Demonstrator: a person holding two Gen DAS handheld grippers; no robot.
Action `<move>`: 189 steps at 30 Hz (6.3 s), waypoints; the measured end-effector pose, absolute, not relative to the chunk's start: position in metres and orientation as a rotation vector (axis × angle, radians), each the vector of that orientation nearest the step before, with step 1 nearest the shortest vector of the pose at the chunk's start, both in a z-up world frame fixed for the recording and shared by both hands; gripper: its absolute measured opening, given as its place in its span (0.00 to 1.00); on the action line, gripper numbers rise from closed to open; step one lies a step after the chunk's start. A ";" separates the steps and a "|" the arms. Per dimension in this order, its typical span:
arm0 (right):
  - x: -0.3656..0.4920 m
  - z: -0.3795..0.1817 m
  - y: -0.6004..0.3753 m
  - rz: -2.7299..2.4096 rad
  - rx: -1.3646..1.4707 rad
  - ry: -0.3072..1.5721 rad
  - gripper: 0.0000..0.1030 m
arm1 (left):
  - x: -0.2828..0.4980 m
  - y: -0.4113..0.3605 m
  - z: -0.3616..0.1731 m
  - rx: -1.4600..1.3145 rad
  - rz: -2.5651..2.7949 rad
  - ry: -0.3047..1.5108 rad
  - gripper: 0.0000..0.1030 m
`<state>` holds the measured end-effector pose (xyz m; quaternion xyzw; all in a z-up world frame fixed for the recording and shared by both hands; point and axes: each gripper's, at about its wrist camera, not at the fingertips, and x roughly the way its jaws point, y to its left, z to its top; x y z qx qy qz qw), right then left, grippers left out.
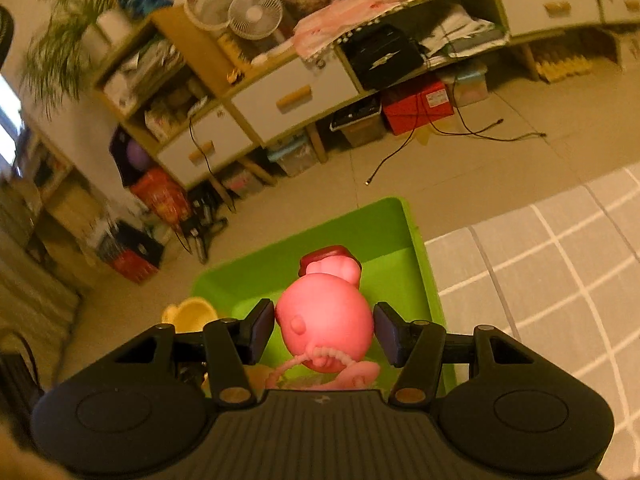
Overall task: Organize rigid objects
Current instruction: 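Carry the pig and yellow pot into the green bin and open both tools, then withdraw both tools from the bin toward the remaining toys, then grasp the purple grapes with the left tool while the right tool approaches the leopard-print clip, then lift the grapes with the left tool while the right tool grasps the leopard-print clip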
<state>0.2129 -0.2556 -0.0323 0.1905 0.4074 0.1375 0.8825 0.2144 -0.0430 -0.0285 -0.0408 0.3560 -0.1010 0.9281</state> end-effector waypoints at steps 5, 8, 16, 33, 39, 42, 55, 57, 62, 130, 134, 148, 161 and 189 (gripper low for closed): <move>0.222 -0.044 -0.241 0.282 0.294 0.859 0.28 | 0.223 -0.051 -0.038 -0.042 -0.229 0.743 0.79; 0.226 -0.050 -0.238 0.285 0.256 0.861 0.28 | 0.228 -0.050 -0.044 -0.037 -0.218 0.760 0.79; 0.229 -0.056 -0.234 0.288 0.210 0.857 0.28 | 0.229 -0.051 -0.052 -0.010 -0.216 0.776 0.79; 0.212 -0.030 -0.258 0.306 0.318 0.823 0.54 | 0.218 -0.052 -0.032 -0.033 -0.233 0.753 0.96; 0.191 -0.011 -0.267 0.295 0.314 0.809 0.54 | 0.203 -0.052 -0.016 -0.049 -0.207 0.750 0.98; 0.177 0.000 -0.273 0.290 0.303 0.792 0.56 | 0.192 -0.052 -0.008 -0.043 -0.204 0.744 0.98; 0.118 0.032 -0.281 0.283 0.275 0.745 0.59 | 0.149 -0.052 0.019 -0.033 -0.215 0.748 0.98; 0.108 0.035 -0.279 0.284 0.258 0.737 0.59 | 0.141 -0.052 0.020 -0.044 -0.204 0.762 0.98; 0.084 0.034 -0.279 0.290 0.247 0.733 0.60 | 0.122 -0.048 0.018 -0.070 -0.197 0.789 0.98; -0.027 -0.100 -0.217 0.574 -0.407 1.002 0.63 | 0.029 -0.001 -0.074 0.142 -0.474 0.899 0.91; -0.026 -0.099 -0.216 0.575 -0.401 0.978 0.63 | 0.032 0.001 -0.075 0.126 -0.467 0.906 0.85; -0.029 -0.097 -0.212 0.607 -0.393 0.934 0.53 | 0.039 0.004 -0.077 0.048 -0.441 0.912 0.68; -0.031 -0.094 -0.212 0.627 -0.387 0.893 0.38 | 0.039 0.006 -0.071 0.042 -0.433 0.910 0.51; -0.009 -0.049 -0.245 0.541 -0.091 0.785 0.38 | 0.036 0.010 -0.026 -0.059 -0.454 0.755 0.51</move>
